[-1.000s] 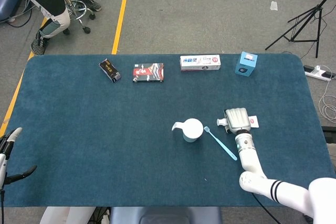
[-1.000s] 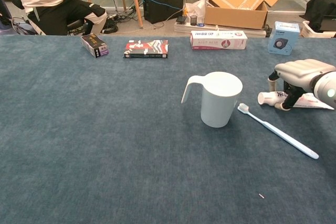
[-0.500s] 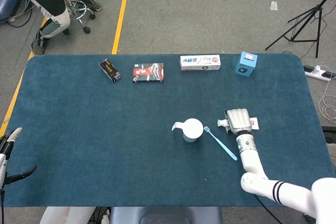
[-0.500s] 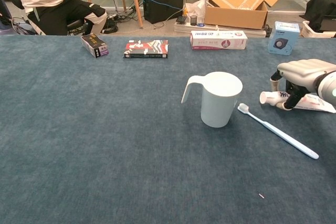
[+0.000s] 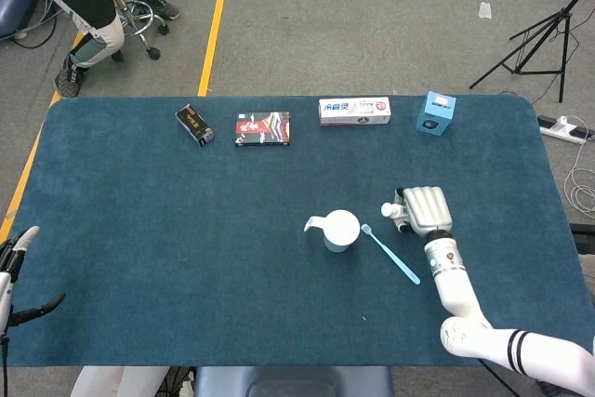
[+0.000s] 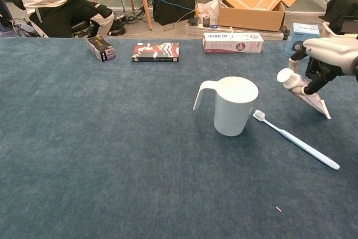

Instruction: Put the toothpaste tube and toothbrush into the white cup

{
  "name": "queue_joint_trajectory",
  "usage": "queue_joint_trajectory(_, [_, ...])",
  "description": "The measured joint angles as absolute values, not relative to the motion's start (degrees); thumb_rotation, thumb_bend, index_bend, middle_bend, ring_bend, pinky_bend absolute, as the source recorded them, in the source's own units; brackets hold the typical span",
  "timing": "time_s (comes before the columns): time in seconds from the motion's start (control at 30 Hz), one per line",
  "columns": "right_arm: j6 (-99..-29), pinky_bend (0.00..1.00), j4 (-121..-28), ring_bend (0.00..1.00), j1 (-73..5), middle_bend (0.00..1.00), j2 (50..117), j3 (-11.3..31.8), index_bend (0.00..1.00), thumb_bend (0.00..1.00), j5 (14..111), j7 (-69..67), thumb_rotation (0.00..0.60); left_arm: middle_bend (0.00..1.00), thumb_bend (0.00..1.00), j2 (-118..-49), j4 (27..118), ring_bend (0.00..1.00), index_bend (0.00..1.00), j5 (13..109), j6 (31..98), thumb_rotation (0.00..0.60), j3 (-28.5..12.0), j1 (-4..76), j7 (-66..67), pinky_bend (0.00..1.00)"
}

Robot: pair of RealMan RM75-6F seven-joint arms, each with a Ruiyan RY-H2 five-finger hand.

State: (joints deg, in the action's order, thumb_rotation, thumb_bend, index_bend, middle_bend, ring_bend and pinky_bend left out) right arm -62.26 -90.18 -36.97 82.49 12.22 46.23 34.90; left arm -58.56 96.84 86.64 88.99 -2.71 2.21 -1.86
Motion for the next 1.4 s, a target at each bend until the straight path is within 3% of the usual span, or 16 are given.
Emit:
queue_joint_trajectory(0.23, [-64.7,1.00,-96.3,1.00,-35.3,1.00,77.6,13.7,0.69,0.36,50.0,29.5,0.600,0.14,0.04,-58.6,96.8,0.16,0.03,86.5,88.9,0.600,-2.8,2.2,-1.9,0.26])
queue_joint_trajectory(0.8, [-68.2,1.00,-104.3,1.00,-33.3,1.00,73.2,14.5,0.69,0.37,56.7,23.8,0.600,0.14,0.04,-58.5,96.8,0.16,0.03,86.3,88.9,0.600,-2.9,2.2,-1.9,0.26])
queue_joint_trajectory(1.4, [-75.0,1.00,-120.9,1.00,-30.8,1.00,66.4,15.2,0.69,0.37,68.5,22.4,0.600,0.14,0.04,-58.4,97.0,0.16,0.03,86.4,89.2,0.600,-2.8,2.0,-1.6,0.26])
